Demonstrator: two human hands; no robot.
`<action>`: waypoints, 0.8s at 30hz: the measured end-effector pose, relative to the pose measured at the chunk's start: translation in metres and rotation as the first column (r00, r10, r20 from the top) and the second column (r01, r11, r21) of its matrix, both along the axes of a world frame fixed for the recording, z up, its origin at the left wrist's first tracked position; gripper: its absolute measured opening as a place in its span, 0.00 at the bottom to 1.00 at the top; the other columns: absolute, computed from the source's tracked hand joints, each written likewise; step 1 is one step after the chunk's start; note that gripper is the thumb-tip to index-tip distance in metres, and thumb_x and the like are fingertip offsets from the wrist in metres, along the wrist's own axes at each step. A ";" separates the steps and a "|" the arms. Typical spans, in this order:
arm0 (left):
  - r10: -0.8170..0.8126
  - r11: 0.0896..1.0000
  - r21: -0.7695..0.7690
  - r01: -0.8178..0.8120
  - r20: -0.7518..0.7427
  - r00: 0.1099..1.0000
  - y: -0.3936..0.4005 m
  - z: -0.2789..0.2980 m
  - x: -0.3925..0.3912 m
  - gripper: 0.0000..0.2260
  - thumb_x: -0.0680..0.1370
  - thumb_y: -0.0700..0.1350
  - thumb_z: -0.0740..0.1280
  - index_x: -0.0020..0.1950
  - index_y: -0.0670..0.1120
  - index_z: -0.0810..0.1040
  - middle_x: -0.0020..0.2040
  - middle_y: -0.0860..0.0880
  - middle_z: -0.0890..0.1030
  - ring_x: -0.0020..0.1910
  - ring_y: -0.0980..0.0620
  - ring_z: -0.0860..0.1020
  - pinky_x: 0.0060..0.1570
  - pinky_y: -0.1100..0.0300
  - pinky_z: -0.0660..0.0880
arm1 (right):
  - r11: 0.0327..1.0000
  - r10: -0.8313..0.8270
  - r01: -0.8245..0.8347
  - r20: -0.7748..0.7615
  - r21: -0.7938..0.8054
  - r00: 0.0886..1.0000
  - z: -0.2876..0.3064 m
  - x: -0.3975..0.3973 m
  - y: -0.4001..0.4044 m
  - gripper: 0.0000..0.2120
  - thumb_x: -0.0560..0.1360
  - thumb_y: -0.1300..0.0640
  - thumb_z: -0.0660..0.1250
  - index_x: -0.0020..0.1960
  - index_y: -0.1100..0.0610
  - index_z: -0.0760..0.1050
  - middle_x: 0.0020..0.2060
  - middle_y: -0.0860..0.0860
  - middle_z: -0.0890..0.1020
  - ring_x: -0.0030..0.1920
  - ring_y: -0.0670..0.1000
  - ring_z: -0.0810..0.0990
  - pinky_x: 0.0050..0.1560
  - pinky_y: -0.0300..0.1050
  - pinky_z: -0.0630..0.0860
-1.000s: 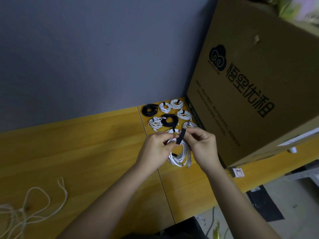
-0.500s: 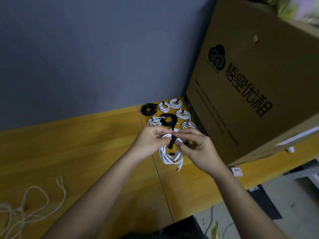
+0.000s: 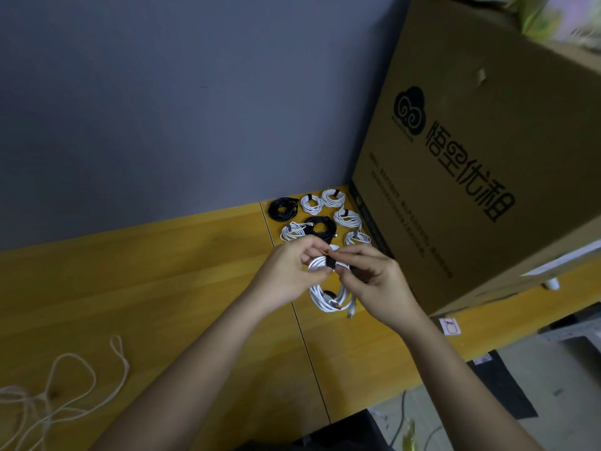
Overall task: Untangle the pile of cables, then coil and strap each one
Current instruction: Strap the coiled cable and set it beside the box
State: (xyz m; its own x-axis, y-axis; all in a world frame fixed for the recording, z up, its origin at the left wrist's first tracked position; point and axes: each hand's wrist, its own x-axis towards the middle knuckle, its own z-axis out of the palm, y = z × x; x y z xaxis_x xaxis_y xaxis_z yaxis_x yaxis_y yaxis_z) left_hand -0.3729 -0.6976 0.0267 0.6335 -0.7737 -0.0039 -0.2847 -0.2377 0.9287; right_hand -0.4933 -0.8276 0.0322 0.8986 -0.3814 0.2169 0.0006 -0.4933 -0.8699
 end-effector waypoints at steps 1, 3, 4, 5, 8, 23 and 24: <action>0.010 1.000 0.012 -0.011 0.053 0.999 -0.001 0.000 -0.001 0.11 0.73 0.45 0.72 0.51 0.58 0.77 0.47 0.61 0.78 0.44 0.65 0.76 0.38 0.71 0.72 | 0.999 -0.022 0.022 0.013 0.024 1.000 -0.001 0.000 0.001 0.14 0.74 0.69 0.67 0.58 0.59 0.80 0.52 0.51 0.81 0.51 0.43 0.80 0.49 0.39 0.77; 0.039 0.998 0.037 -0.043 0.106 0.994 -0.003 -0.003 -0.003 0.12 0.72 0.48 0.72 0.53 0.58 0.76 0.47 0.61 0.77 0.40 0.64 0.76 0.36 0.68 0.72 | 0.995 -0.066 0.063 0.030 0.081 0.997 -0.001 -0.001 0.001 0.13 0.74 0.69 0.68 0.56 0.58 0.81 0.51 0.50 0.82 0.49 0.44 0.81 0.49 0.40 0.78; 0.057 0.997 0.052 -0.063 0.105 0.993 -0.004 -0.004 -0.003 0.12 0.72 0.50 0.72 0.54 0.58 0.75 0.47 0.61 0.77 0.38 0.63 0.77 0.35 0.66 0.73 | 0.991 -0.079 0.074 0.039 0.107 0.996 -0.002 -0.002 0.001 0.12 0.74 0.69 0.68 0.56 0.58 0.81 0.51 0.49 0.82 0.46 0.41 0.81 0.47 0.38 0.77; 0.073 0.995 0.064 -0.078 0.074 0.995 -0.005 -0.006 -0.004 0.13 0.72 0.51 0.72 0.55 0.57 0.75 0.46 0.60 0.77 0.36 0.62 0.78 0.35 0.64 0.75 | 0.989 -0.087 0.080 0.048 0.127 0.995 -0.002 -0.003 0.002 0.12 0.74 0.69 0.68 0.55 0.58 0.81 0.51 0.48 0.82 0.44 0.39 0.80 0.45 0.35 0.77; 0.058 0.997 0.062 -0.048 -0.162 0.985 -0.004 -0.012 -0.005 0.17 0.73 0.49 0.73 0.60 0.53 0.74 0.41 0.54 0.83 0.36 0.59 0.81 0.38 0.59 0.79 | 0.985 -0.099 0.089 0.064 0.147 0.993 -0.006 -0.007 0.003 0.12 0.74 0.70 0.68 0.54 0.59 0.81 0.50 0.47 0.83 0.51 0.42 0.81 0.52 0.36 0.77; -0.025 0.998 -0.055 0.006 -0.368 0.930 0.002 -0.026 -0.002 0.17 0.68 0.39 0.77 0.51 0.56 0.81 0.48 0.57 0.85 0.51 0.60 0.81 0.51 0.68 0.74 | 0.969 -0.037 0.017 0.077 0.245 0.996 -0.028 -0.017 0.001 0.09 0.70 0.62 0.72 0.50 0.56 0.83 0.50 0.49 0.84 0.55 0.48 0.82 0.54 0.42 0.78; -0.035 0.997 -0.072 0.011 -0.353 0.935 0.002 -0.025 -0.003 0.16 0.68 0.39 0.77 0.51 0.55 0.81 0.47 0.57 0.85 0.50 0.61 0.81 0.50 0.69 0.74 | 0.969 -0.048 0.025 0.086 0.245 0.995 -0.029 -0.017 0.001 0.09 0.71 0.64 0.72 0.50 0.56 0.83 0.49 0.49 0.84 0.54 0.48 0.82 0.54 0.42 0.78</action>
State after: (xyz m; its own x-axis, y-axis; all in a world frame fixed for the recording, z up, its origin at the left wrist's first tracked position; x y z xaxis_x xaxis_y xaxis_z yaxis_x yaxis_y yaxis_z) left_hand -0.3760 -0.6961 0.0012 0.5829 -0.7944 -0.1709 0.0601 -0.1676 0.9840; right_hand -0.5100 -0.8265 0.0032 0.8640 -0.4650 0.1929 0.0704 -0.2679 -0.9609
